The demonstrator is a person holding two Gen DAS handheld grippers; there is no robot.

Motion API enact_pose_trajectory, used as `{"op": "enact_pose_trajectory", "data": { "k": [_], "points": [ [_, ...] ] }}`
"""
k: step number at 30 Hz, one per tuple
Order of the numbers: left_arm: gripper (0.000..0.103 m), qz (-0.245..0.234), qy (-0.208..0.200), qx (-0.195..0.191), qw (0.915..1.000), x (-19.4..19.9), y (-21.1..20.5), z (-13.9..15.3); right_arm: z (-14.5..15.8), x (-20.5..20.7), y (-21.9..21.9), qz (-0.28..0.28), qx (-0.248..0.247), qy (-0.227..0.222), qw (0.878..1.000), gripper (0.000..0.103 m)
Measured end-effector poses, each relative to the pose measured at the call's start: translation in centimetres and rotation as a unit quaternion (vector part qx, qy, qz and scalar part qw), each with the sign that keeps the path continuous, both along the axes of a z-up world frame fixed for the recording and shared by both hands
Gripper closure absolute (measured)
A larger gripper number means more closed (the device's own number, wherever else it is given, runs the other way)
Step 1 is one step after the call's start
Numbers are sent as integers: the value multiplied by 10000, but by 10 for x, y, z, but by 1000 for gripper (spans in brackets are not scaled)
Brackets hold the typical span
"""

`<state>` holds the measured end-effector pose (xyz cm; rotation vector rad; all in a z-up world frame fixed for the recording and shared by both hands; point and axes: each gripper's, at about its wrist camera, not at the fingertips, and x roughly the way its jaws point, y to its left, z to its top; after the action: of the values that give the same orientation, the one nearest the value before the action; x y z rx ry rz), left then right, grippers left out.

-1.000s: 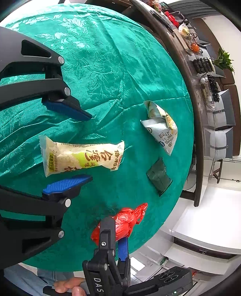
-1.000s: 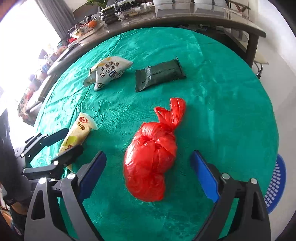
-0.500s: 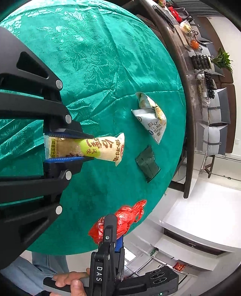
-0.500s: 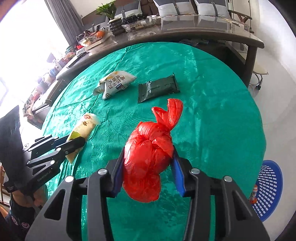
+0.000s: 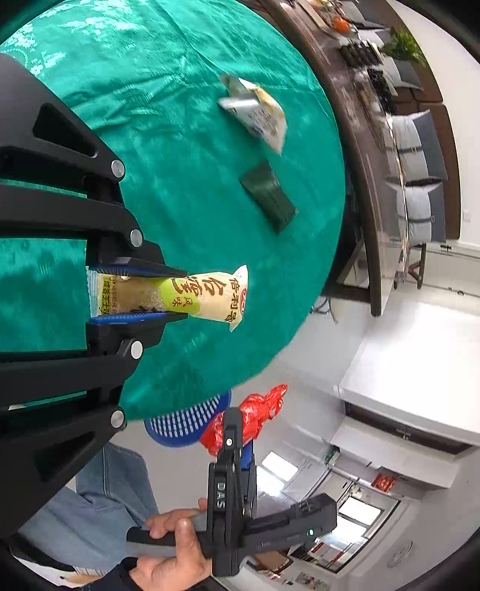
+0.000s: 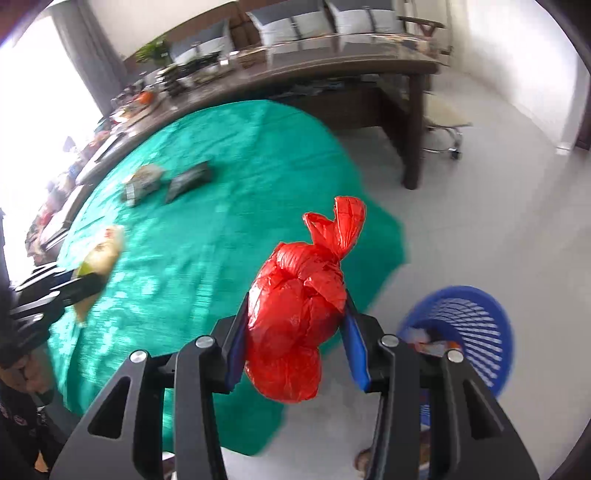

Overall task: Collect trash
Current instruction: 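Carry the yellow wrapper and red bag to the wastebasket while both grippers open over it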

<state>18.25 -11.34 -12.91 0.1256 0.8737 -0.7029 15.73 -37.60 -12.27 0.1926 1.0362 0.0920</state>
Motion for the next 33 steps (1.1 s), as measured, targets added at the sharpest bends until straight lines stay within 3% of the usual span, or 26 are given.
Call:
{"op": "enact_pose_trajectory", "data": {
  "k": [8, 16, 28, 31, 32, 33],
  "points": [
    [88, -947, 182, -92, 9953, -17, -144, 3, -47, -12, -123, -740, -332, 618, 9948, 59],
    [88, -1307, 624, 230, 9892, -13, -264, -58, -93, -26, -192, -1208, -162, 873, 9887, 59],
    [87, -1263, 1141, 371, 9847, 19, -340, -143, -97, -30, -214, -1419, 54, 845, 9863, 59],
    [87, -1256, 1158, 463, 9842, 23, -353, -159, -97, -31, -220, -1470, 81, 790, 9860, 53],
    [85, -1232, 1133, 494, 9847, 23, -356, -163, -97, -31, -221, -1462, 106, 783, 9861, 49],
    [70, -1199, 1103, 501, 9854, 24, -358, -166, -96, -31, -222, -1475, 117, 781, 9859, 44]
  ]
}}
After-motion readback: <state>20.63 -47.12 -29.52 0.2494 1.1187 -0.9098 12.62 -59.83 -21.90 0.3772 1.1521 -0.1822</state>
